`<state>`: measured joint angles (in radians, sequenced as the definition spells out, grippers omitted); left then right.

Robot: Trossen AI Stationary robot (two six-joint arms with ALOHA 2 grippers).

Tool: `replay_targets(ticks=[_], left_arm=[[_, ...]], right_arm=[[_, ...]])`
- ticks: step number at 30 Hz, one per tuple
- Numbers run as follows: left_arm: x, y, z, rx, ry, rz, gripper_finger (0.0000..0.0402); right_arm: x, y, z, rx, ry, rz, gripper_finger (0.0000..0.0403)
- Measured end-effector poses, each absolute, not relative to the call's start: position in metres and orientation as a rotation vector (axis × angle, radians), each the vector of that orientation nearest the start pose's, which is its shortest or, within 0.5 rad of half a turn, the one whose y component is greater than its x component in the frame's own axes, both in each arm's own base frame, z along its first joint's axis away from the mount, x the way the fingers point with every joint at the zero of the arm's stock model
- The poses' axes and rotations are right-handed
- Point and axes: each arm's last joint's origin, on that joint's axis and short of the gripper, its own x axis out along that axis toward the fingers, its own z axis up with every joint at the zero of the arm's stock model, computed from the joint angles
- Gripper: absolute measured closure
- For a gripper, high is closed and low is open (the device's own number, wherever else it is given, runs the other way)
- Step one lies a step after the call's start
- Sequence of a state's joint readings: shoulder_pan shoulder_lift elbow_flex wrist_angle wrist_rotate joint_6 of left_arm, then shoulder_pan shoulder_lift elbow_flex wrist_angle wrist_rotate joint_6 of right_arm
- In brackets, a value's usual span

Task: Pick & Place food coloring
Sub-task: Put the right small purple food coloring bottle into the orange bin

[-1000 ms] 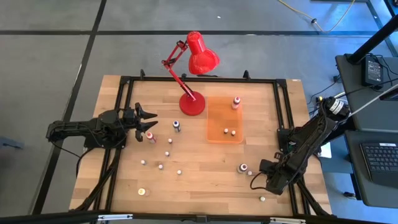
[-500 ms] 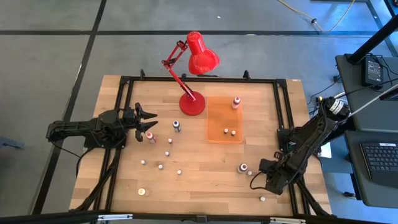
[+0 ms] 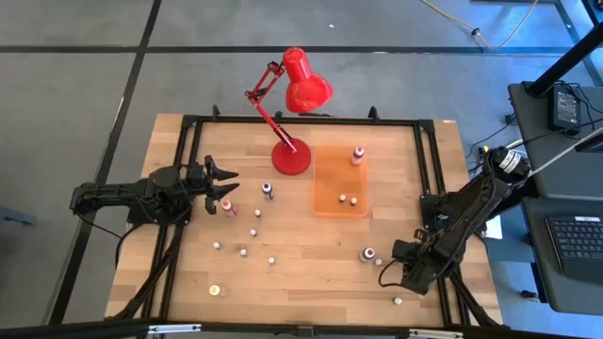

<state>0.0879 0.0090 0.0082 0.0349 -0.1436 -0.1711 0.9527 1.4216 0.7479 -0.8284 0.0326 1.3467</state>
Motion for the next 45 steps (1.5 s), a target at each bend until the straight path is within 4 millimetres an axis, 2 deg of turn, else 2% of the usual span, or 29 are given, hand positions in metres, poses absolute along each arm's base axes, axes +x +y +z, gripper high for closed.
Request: replay_targets(ticks=[28, 32, 39, 45], left_arm=[[0.0967, 0.0127, 0.1690, -0.171, -0.054, 0.228, 0.0237], [0.0967, 0.0127, 0.1690, -0.171, -0.054, 0.228, 0.0239], [0.0967, 0.0127, 0.1690, -0.171, -0.054, 0.228, 0.0238], [0.0967, 0.0127, 0.1690, -0.171, -0.054, 0.228, 0.0239]], right_arm=[[0.1282, 0.1738, 0.1623, 0.251, 1.409, -0.251, 0.0264], [0.1282, 0.1738, 0.1623, 0.250, 1.409, -0.249, 0.0282], [0.1279, 0.1741, 0.1626, 0.253, 1.422, -0.242, 0.0345], [0.1277, 0.1741, 0.1626, 0.226, 1.431, -0.215, 0.0347]])
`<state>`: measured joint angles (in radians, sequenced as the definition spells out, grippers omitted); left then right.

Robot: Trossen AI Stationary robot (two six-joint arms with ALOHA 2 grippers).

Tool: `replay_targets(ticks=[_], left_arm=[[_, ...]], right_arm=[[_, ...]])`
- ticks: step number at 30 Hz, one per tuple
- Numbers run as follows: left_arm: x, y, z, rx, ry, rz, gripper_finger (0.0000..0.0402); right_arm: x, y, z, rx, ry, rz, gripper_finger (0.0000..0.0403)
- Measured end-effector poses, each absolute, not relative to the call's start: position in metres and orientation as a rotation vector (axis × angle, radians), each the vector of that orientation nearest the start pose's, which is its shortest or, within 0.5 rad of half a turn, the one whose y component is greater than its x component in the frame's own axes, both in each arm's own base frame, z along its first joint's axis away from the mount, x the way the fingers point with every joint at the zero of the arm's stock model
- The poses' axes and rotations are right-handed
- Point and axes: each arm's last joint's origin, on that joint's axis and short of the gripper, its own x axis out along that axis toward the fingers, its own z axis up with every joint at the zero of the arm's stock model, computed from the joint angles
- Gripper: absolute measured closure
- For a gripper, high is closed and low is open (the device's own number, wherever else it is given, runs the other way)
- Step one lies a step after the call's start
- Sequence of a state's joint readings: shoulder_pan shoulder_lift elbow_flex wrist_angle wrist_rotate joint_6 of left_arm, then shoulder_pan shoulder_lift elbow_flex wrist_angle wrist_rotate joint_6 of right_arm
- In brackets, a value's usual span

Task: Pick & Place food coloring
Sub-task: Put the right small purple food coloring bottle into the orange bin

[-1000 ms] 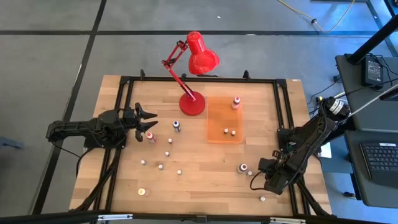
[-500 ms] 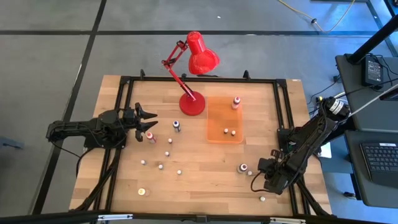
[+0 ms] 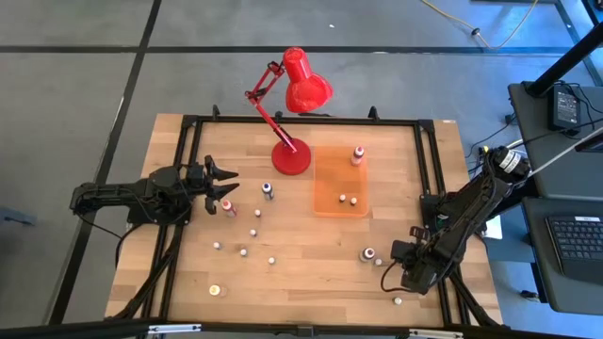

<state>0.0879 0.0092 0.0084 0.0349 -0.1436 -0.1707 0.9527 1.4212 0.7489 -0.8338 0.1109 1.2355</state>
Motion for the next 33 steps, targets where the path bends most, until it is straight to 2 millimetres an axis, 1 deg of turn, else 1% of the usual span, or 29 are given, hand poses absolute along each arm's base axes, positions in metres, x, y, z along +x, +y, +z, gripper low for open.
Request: replay_targets(ticks=[3, 5, 10, 13, 15, 19, 23, 28, 30, 33], left_arm=[[0.097, 0.013, 0.169, -0.171, -0.054, 0.224, 0.0240], [0.097, 0.013, 0.169, -0.171, -0.053, 0.222, 0.0239], [0.097, 0.013, 0.169, -0.171, -0.053, 0.222, 0.0237], [0.097, 0.013, 0.169, -0.171, -0.053, 0.222, 0.0239], [0.097, 0.012, 0.169, -0.171, -0.053, 0.221, 0.0240], [0.097, 0.012, 0.169, -0.171, -0.053, 0.221, 0.0238], [0.097, 0.013, 0.169, -0.171, -0.054, 0.224, 0.0238], [0.097, 0.013, 0.169, -0.171, -0.053, 0.222, 0.0240], [0.097, 0.013, 0.169, -0.171, -0.053, 0.223, 0.0239], [0.097, 0.013, 0.169, -0.171, -0.053, 0.223, 0.0237]], right_arm=[[0.127, 0.173, 0.165, 0.207, 1.455, -0.229, 0.0347], [0.128, 0.171, 0.171, 0.183, 1.479, -0.265, 0.0347], [0.136, 0.165, 0.204, 0.109, 1.488, -0.366, 0.0347], [0.148, 0.157, 0.226, 0.047, 1.445, -0.423, 0.0347], [0.157, 0.148, 0.241, 0.011, 1.414, -0.467, 0.0347], [0.186, 0.125, 0.265, 0.013, 1.361, -0.483, 0.0344], [0.220, 0.095, 0.278, 0.007, 1.300, -0.408, 0.0342], [0.256, 0.051, 0.282, -0.003, 1.208, -0.293, 0.0346], [0.265, 0.034, 0.279, -0.006, 1.201, -0.283, 0.0345], [0.274, 0.012, 0.271, -0.007, 1.238, -0.311, 0.0345]])
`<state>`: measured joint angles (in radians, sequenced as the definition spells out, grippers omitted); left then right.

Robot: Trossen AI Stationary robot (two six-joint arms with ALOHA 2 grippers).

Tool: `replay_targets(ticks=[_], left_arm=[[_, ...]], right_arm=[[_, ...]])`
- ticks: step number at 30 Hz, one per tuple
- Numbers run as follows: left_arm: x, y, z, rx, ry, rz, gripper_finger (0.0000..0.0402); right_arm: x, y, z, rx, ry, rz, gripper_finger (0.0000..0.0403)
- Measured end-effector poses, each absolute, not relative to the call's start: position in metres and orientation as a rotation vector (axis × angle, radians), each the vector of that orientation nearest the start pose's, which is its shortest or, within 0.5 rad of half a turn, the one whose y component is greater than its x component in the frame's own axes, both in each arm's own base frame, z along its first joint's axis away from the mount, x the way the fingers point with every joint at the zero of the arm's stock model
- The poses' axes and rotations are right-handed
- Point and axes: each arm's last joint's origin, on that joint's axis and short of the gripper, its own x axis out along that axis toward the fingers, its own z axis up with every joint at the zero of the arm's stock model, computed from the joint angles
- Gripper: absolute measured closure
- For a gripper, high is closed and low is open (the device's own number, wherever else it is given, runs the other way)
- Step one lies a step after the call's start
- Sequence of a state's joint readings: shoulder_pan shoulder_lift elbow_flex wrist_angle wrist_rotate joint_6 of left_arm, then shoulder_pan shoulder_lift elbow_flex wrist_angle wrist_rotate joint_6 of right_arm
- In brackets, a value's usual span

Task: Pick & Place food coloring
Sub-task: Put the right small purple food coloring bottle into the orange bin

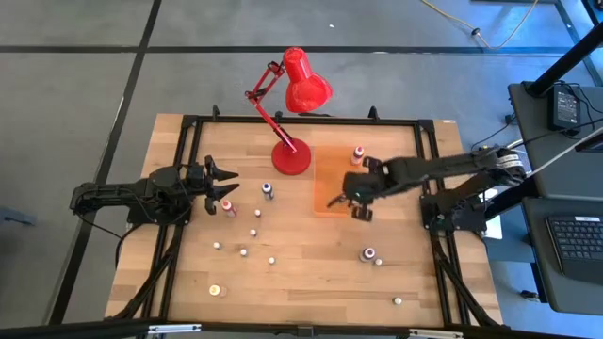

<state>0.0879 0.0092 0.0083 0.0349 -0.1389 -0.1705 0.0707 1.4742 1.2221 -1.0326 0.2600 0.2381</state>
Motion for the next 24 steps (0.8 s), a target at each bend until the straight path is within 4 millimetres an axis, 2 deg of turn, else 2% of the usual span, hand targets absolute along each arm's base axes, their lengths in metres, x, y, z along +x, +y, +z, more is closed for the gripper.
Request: replay_targets(ticks=[8, 15, 19, 24], left_arm=[[0.097, 0.013, 0.169, -0.170, -0.054, 0.223, 0.0240], [0.097, 0.013, 0.169, -0.170, -0.053, 0.224, 0.0238], [0.097, 0.013, 0.169, -0.170, -0.054, 0.224, 0.0240], [0.097, 0.013, 0.169, -0.170, -0.053, 0.224, 0.0238]], right_arm=[[0.298, -0.024, 0.233, 0.042, 1.376, -0.298, 0.0344], [0.316, -0.032, 0.200, 0.065, 1.435, -0.310, 0.0344], [0.322, -0.033, 0.192, 0.084, 1.419, -0.324, 0.0344], [0.327, -0.036, 0.191, 0.122, 1.373, -0.356, 0.0343]])
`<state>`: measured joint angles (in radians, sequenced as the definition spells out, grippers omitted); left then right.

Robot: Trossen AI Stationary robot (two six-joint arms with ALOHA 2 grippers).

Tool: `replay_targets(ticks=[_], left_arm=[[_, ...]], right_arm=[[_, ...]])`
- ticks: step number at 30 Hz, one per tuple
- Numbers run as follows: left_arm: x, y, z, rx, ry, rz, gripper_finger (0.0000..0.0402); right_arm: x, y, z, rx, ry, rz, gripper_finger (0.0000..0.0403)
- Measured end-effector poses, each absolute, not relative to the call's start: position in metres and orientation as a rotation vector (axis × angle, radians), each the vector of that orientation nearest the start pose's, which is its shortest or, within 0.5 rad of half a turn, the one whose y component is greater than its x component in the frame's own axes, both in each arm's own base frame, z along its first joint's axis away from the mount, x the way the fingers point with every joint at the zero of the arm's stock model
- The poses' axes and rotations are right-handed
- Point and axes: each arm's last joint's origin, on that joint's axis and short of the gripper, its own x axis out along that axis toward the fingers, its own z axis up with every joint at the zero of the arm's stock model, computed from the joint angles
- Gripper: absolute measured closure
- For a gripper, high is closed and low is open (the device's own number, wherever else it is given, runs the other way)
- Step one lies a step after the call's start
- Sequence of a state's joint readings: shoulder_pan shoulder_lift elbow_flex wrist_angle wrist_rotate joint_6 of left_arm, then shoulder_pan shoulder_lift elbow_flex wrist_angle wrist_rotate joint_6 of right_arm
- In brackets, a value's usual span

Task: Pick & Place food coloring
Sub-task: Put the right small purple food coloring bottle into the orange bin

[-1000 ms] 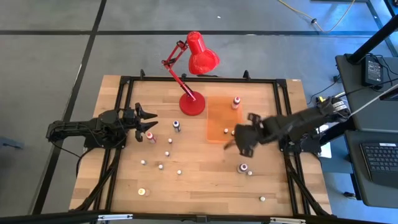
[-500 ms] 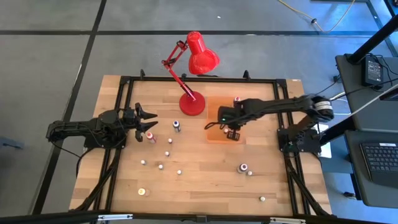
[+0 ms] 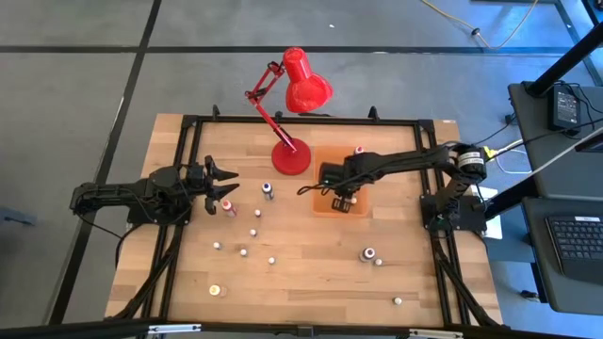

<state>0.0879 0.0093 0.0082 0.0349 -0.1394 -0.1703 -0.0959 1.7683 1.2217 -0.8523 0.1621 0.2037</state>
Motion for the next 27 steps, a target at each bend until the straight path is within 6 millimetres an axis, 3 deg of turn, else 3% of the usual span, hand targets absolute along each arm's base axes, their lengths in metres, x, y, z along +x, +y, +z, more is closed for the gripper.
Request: replay_targets(ticks=[13, 27], left_arm=[[0.097, 0.013, 0.169, -0.170, -0.053, 0.224, 0.0238], [0.097, 0.013, 0.169, -0.170, -0.053, 0.224, 0.0237]], right_arm=[[0.332, -0.035, 0.192, 0.194, 1.320, -0.310, 0.0343], [0.340, -0.029, 0.178, 0.187, 1.324, -0.289, 0.0343]])
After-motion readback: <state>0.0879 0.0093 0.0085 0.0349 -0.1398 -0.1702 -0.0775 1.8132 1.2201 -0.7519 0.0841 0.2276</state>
